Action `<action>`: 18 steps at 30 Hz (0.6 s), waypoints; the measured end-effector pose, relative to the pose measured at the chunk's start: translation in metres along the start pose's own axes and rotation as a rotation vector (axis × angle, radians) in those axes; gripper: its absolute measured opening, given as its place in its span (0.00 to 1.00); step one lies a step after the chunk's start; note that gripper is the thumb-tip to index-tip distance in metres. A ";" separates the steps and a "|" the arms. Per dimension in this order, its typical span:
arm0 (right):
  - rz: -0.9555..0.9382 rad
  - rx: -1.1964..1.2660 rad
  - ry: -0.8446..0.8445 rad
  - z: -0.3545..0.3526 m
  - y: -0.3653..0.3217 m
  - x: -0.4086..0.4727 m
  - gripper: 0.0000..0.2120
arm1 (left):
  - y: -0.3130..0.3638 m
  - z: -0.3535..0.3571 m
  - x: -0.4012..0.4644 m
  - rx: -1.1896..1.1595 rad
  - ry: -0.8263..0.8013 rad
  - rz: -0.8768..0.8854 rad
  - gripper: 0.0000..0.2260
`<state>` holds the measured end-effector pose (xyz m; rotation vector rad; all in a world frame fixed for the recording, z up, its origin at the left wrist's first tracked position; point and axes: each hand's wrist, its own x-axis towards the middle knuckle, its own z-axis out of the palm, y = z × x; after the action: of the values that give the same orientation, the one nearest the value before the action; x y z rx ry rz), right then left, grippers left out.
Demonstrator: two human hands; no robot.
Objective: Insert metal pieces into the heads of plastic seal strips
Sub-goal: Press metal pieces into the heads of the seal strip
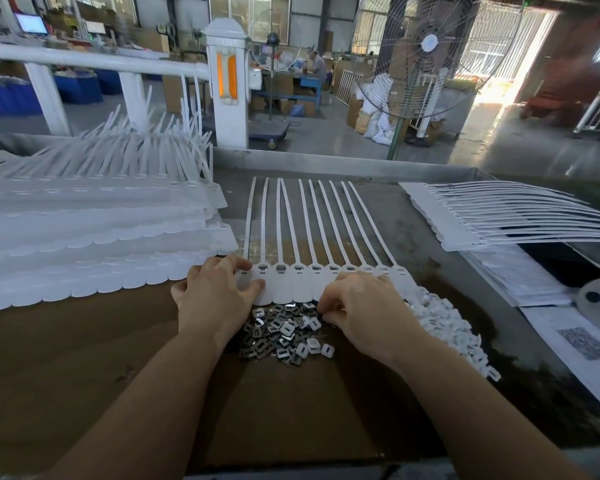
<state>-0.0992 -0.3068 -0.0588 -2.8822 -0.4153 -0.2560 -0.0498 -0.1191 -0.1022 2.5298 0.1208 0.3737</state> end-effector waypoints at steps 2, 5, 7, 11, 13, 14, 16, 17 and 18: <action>-0.001 -0.014 -0.011 0.000 0.000 0.001 0.07 | 0.000 0.000 0.000 0.003 -0.003 0.001 0.14; -0.011 -0.041 -0.021 0.002 0.000 0.002 0.08 | 0.000 -0.001 0.000 0.004 -0.004 0.003 0.14; -0.016 -0.040 -0.020 0.003 0.000 0.002 0.08 | 0.000 -0.001 0.000 0.006 -0.008 0.002 0.14; -0.024 -0.026 0.002 0.007 0.002 0.003 0.08 | 0.000 -0.001 0.000 0.001 -0.010 0.002 0.15; -0.028 -0.012 0.031 0.007 0.003 0.003 0.08 | 0.000 -0.001 0.000 0.002 -0.013 0.001 0.15; -0.028 0.003 0.057 0.007 0.004 0.003 0.08 | 0.000 -0.001 0.000 0.003 -0.012 0.002 0.15; -0.001 0.054 0.114 0.005 0.007 0.005 0.07 | -0.001 -0.001 0.000 0.001 -0.008 0.002 0.15; 0.032 0.084 0.138 0.003 0.009 0.006 0.07 | -0.001 -0.001 0.000 0.000 -0.006 0.002 0.14; 0.071 0.105 0.162 0.000 0.012 0.007 0.07 | -0.001 -0.001 0.000 0.000 -0.003 0.003 0.14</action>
<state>-0.0885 -0.3163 -0.0599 -2.7413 -0.2880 -0.4385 -0.0505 -0.1179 -0.1015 2.5306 0.1153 0.3707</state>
